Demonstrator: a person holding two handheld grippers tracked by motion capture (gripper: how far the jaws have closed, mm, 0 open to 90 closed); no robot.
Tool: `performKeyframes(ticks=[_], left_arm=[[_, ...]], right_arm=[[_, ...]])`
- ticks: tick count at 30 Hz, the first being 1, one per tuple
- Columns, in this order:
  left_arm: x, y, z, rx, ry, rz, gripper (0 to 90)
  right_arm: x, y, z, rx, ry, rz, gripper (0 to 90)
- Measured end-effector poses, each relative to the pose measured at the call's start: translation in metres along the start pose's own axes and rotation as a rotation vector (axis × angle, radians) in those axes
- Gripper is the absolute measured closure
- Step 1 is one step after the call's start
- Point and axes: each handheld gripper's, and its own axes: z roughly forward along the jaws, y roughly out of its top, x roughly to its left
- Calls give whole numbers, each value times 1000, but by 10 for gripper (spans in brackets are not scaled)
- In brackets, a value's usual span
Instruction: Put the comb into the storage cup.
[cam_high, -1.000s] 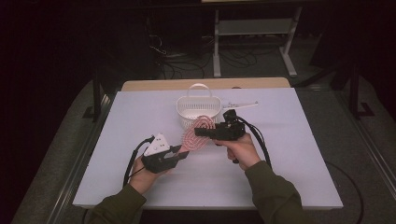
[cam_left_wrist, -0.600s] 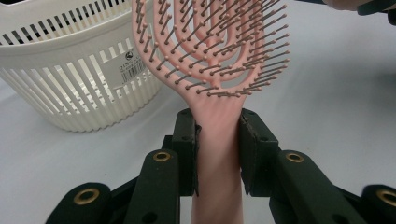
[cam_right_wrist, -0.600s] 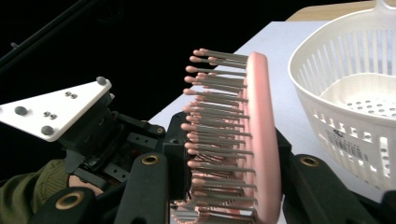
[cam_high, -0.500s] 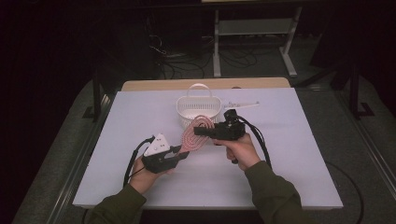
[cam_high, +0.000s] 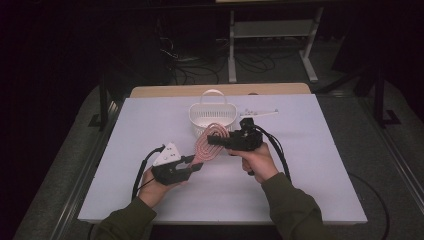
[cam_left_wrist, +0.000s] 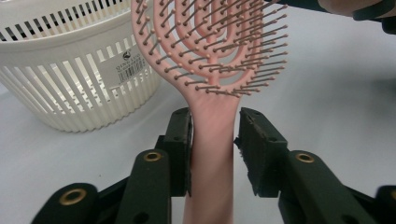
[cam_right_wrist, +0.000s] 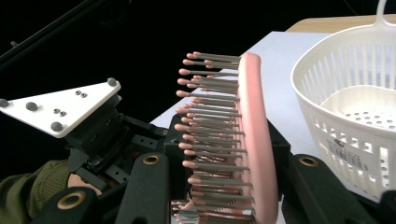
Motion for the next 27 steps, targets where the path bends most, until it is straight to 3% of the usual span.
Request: performKeyframes(ticks=[20, 27], left_arm=[[15, -6, -10, 39, -70, -66, 401], [18, -16, -21, 54, -79, -56, 298]], right_arm=[[-5, 2, -10, -40, -33, 5, 632], [-6, 3, -14, -54, -42, 3, 632]])
